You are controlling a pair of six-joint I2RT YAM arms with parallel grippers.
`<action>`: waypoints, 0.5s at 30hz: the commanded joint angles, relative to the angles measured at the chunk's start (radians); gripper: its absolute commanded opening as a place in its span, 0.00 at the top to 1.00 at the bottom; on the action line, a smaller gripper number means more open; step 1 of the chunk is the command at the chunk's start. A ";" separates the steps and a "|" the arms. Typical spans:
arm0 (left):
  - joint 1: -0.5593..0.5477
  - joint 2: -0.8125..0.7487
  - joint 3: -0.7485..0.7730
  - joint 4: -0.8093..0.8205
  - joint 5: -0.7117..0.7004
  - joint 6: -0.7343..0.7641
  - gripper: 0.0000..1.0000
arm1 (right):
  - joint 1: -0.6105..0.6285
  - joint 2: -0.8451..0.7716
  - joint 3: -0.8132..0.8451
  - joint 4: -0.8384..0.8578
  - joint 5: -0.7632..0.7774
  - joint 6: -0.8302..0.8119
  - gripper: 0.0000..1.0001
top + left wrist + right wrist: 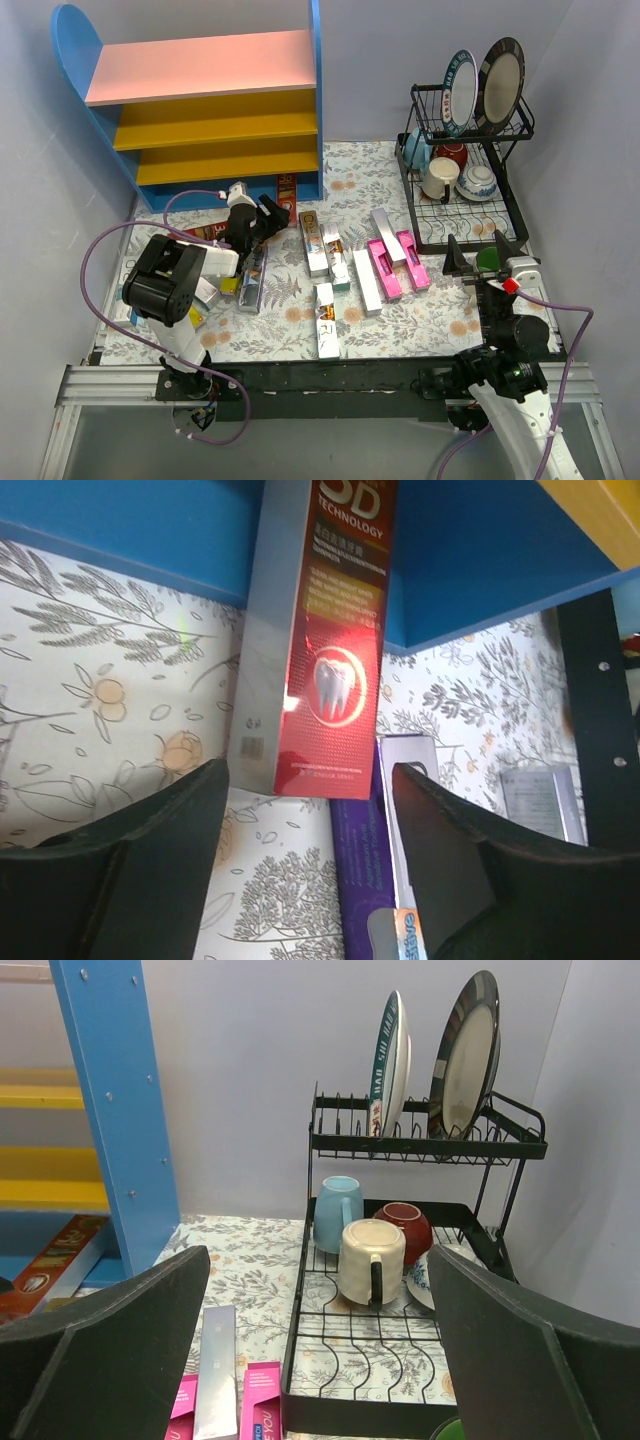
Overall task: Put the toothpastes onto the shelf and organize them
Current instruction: Adjust the toothpaste on the shelf.
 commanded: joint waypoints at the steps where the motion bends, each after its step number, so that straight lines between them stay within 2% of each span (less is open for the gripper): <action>1: 0.000 0.007 -0.008 -0.014 0.063 -0.053 0.37 | 0.005 -0.042 0.000 0.042 0.014 -0.011 0.01; 10: 0.000 0.055 0.030 -0.037 0.120 -0.091 0.50 | 0.007 -0.044 0.000 0.044 0.015 -0.013 0.01; 15: 0.000 0.085 0.079 -0.040 0.126 -0.097 0.50 | 0.008 -0.045 0.000 0.042 0.015 -0.013 0.01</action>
